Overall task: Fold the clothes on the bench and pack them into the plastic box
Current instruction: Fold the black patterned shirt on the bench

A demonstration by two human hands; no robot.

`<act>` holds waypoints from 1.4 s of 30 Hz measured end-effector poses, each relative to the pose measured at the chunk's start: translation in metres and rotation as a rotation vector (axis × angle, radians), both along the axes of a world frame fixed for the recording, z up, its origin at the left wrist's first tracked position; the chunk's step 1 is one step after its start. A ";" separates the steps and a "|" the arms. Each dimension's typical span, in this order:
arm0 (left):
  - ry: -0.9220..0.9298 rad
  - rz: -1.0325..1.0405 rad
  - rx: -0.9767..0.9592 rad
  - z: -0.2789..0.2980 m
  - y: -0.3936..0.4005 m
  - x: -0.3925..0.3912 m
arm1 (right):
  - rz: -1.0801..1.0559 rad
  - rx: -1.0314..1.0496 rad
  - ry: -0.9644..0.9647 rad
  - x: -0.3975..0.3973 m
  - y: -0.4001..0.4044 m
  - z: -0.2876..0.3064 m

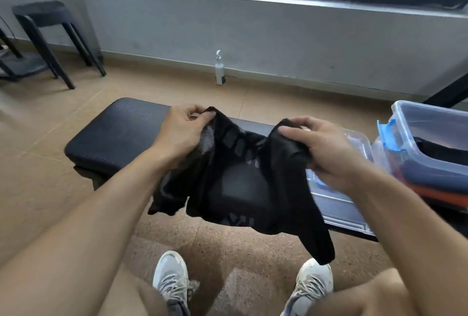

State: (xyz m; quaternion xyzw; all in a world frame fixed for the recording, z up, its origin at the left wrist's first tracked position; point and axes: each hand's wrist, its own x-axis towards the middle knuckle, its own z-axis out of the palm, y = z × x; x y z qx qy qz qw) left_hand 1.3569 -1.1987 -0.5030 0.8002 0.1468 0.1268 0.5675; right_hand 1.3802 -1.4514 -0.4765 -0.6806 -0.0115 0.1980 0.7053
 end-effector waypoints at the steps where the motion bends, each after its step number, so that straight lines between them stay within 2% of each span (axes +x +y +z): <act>1: 0.002 -0.056 -0.057 0.003 -0.008 -0.002 | 0.038 0.012 -0.016 -0.008 0.013 -0.001; 5: 0.017 -0.195 -0.214 0.009 -0.031 -0.009 | 0.295 -0.017 -0.136 -0.033 0.045 -0.005; 10: 0.048 -0.272 -0.334 0.008 -0.037 -0.011 | 0.560 -0.267 -0.372 -0.032 0.042 -0.008; 12: 0.078 -0.304 -0.338 0.009 -0.038 -0.013 | 0.526 -0.361 -0.499 -0.030 0.040 -0.012; 16: 0.114 -0.357 -0.277 0.009 -0.040 -0.015 | 0.314 -0.407 -0.651 -0.027 0.042 -0.016; 20: 0.131 -0.412 -0.336 0.010 -0.043 -0.018 | 0.074 -0.579 -0.900 -0.019 0.041 -0.019; 22: 0.131 -0.421 -0.393 0.011 -0.045 -0.019 | 0.017 -0.575 -0.855 -0.015 0.041 -0.022; 25: 0.138 -0.510 -0.458 0.015 -0.045 -0.022 | 0.056 -0.529 -0.639 -0.011 0.040 -0.023; 27: 0.141 -0.593 -0.383 0.018 -0.040 -0.025 | 0.112 -0.471 -0.519 -0.008 0.038 -0.025; 29: 0.164 -0.662 -0.282 0.020 -0.036 -0.027 | 0.140 -0.450 -0.477 -0.005 0.036 -0.026; 32: 0.141 -0.597 -0.238 0.020 -0.031 -0.027 | 0.239 -0.355 -0.449 -0.001 0.031 -0.025; 35: 0.069 -0.454 -0.338 0.020 -0.026 -0.023 | 0.383 -0.240 -0.334 0.007 0.019 -0.029; 38: 0.043 -0.344 -0.494 0.019 -0.018 -0.017 | 0.437 -0.355 -0.355 0.016 0.010 -0.043; 42: -0.006 -0.266 -0.542 0.020 -0.013 -0.014 | 0.485 -0.560 -0.427 0.021 0.009 -0.055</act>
